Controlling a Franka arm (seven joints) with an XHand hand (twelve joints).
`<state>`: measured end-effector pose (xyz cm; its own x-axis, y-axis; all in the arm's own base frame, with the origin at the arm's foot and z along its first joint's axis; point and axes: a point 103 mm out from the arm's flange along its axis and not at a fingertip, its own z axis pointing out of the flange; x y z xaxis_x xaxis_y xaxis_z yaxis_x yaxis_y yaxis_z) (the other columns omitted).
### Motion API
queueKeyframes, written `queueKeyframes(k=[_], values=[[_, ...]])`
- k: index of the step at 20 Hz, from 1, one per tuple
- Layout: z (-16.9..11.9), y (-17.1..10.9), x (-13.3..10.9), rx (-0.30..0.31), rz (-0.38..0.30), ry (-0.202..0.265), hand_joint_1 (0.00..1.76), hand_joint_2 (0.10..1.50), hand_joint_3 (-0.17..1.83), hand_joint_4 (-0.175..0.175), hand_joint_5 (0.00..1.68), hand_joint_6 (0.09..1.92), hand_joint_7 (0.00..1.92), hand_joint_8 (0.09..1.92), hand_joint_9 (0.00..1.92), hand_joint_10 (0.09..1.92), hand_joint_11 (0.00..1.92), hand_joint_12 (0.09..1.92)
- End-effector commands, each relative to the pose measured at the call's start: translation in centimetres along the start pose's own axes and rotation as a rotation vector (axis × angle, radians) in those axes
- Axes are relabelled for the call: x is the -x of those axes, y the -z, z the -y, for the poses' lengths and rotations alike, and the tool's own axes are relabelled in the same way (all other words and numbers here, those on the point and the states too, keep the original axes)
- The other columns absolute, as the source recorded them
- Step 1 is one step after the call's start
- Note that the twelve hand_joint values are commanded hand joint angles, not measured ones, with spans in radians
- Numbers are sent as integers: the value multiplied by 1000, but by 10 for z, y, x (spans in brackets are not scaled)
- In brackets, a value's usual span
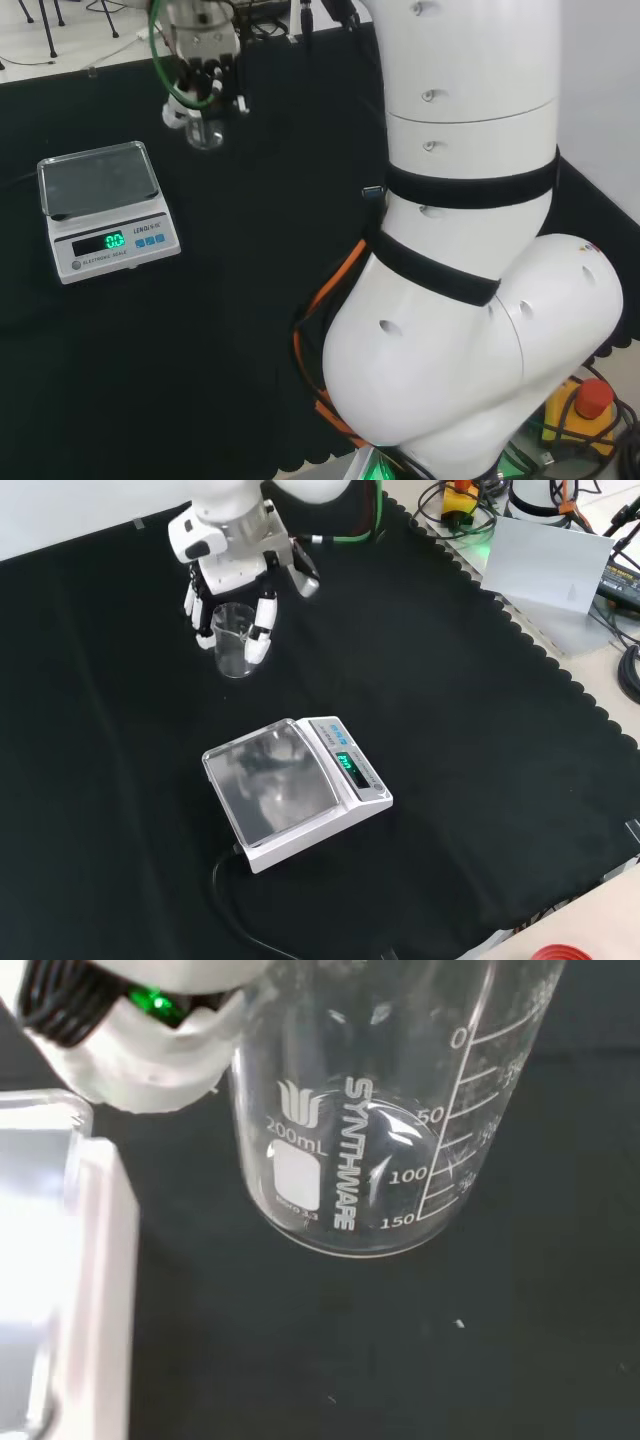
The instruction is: Pick up the beaker.
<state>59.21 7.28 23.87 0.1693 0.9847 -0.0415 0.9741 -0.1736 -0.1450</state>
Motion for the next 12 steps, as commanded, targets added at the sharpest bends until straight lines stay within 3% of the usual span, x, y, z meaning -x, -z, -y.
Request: queueKeyframes(k=[1,12], values=[[8,23,-49,17,23,75,1169,720,442,80,1420,306,1210,913,1462,417,1316,849],[15,13,-137,0,34,189,1170,717,446,74,1422,305,1215,916,1468,415,1319,844]])
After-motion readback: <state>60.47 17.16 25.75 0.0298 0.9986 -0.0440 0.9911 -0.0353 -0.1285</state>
